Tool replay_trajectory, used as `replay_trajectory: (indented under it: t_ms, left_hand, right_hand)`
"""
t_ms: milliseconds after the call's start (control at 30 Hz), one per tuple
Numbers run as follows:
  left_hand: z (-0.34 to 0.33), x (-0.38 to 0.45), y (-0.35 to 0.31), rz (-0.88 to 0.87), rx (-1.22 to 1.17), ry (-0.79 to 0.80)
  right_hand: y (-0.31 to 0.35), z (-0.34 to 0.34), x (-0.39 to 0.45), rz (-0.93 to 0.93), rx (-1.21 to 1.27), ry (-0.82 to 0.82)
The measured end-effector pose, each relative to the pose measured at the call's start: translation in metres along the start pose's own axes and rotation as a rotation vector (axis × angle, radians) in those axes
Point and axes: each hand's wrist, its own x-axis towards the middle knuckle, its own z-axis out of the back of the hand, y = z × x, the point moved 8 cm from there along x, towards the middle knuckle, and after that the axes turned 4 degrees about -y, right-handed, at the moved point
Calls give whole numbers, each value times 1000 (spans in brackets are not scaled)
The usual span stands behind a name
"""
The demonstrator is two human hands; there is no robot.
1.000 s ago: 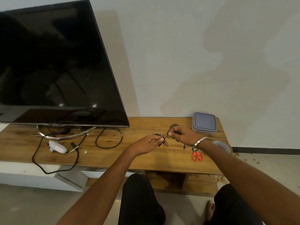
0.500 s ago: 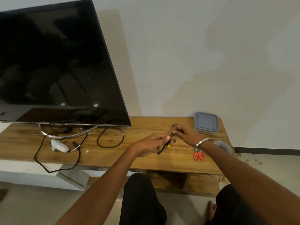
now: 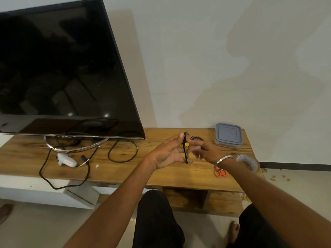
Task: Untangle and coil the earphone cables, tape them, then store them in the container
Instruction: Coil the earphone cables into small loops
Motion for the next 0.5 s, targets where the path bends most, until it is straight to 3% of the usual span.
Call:
replay_trajectory:
  t_ms: [233, 500]
  left_hand:
    - [5, 6, -16, -164, -92, -148]
    - [36, 10, -14, -259, -87, -390]
  right_hand:
    - [0, -28, 2, -72, 111, 92]
    - [8, -39, 5, -96, 357, 13]
